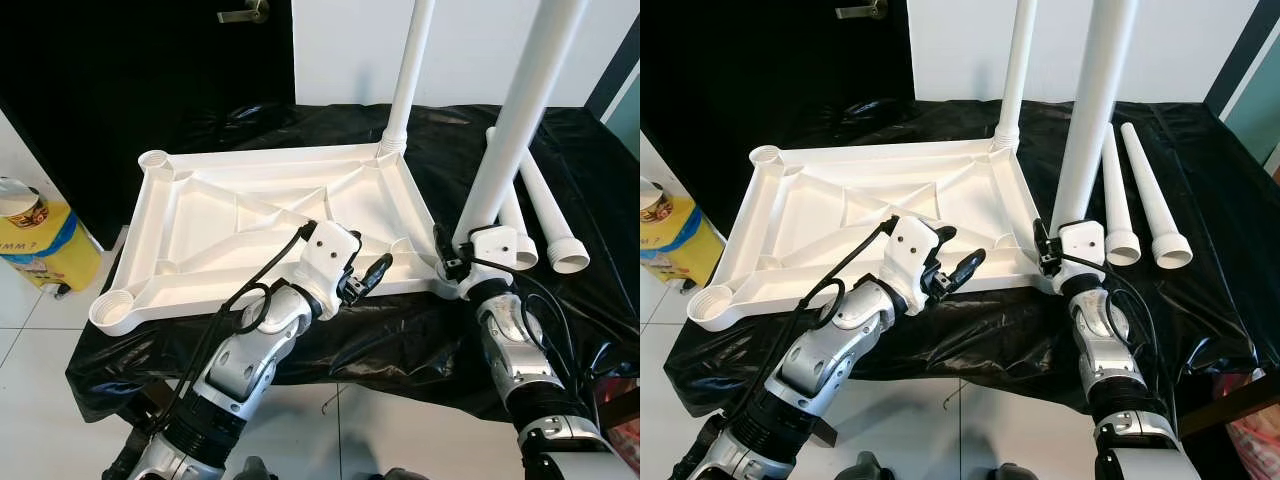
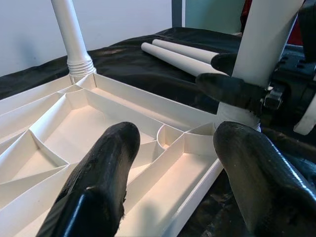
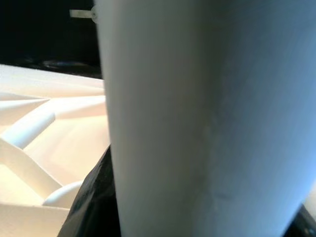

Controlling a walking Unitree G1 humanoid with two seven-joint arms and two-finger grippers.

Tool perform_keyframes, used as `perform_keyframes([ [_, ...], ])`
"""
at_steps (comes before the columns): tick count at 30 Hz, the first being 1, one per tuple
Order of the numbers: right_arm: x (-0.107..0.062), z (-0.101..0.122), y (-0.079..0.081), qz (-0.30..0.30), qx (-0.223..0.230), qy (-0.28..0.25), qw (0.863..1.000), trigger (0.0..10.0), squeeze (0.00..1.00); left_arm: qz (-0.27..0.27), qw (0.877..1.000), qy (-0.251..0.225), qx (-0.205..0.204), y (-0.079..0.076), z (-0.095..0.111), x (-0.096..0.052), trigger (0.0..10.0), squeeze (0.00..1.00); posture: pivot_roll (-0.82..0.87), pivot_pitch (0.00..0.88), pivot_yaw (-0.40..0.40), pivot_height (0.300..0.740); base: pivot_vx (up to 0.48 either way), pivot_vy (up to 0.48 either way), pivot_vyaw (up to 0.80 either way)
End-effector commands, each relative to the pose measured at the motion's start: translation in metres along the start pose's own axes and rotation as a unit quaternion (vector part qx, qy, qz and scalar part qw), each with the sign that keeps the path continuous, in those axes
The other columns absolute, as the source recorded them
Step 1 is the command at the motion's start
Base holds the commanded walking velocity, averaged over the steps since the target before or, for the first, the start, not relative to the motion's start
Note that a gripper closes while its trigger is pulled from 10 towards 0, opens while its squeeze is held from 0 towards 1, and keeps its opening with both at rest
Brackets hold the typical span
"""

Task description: Building children table

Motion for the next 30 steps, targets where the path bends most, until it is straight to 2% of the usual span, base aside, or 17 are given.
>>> perform_keyframes([
  [1,-0.013,-0.037,-0.005,-0.02,0.071,0.07,0.995,10.0,0.0,-0.05,0.999,-0.007,0.001,-0.012,0.002,-0.001,10.0,0.0,0.01,0.037,-0.032,0.74,0.0,0.0,0.0],
  [4,-0.013,-0.04,-0.003,-0.02,0.086,0.074,0.993,10.0,0.0,-0.05,0.999,-0.008,0.001,-0.012,0.002,-0.001,10.0,0.0,0.01,0.041,-0.032,0.74,0.0,0.0,0.0],
  [14,-0.013,-0.042,-0.004,-0.026,0.071,0.076,0.994,10.0,0.0,-0.05,0.999,-0.007,0.0,-0.012,0.003,-0.001,10.0,0.0,0.01,0.048,-0.03,0.74,0.0,0.0,0.0],
  [15,-0.013,-0.042,-0.005,-0.025,0.058,0.079,0.995,10.0,0.0,-0.05,0.999,-0.007,0.001,-0.011,0.003,-0.001,10.0,0.0,0.01,0.048,-0.031,0.74,0.0,0.0,0.0],
  [17,-0.014,-0.043,-0.002,-0.007,0.004,0.084,0.996,10.0,0.0,-0.049,0.999,-0.008,0.001,-0.011,0.003,-0.002,10.0,0.0,0.01,0.042,-0.031,0.74,0.0,0.0,0.0],
  [22,-0.014,-0.043,0.004,0.017,-0.04,0.087,0.995,10.0,0.0,-0.048,0.999,-0.008,0.0,-0.011,0.003,-0.002,10.0,0.0,0.01,0.036,-0.034,0.74,0.0,0.0,0.0],
  [30,-0.018,-0.046,0.0,0.015,-0.005,0.09,0.996,10.0,0.0,-0.048,0.999,-0.009,0.002,-0.013,0.003,-0.001,10.0,0.0,0.01,0.029,-0.044,0.74,0.0,0.0,0.0],
])
Point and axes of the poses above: a point about 5 cm out from each wrist's last joint towards the gripper, its own x axis pointing out of the wrist towards the gripper, its own z axis along the axis of the wrist's last joint, y = z × x, the point moved 6 cm from there along x, pointing out of the wrist towards the gripper, and after that the axes turned 15 degrees about x, right-handed, at the moved point
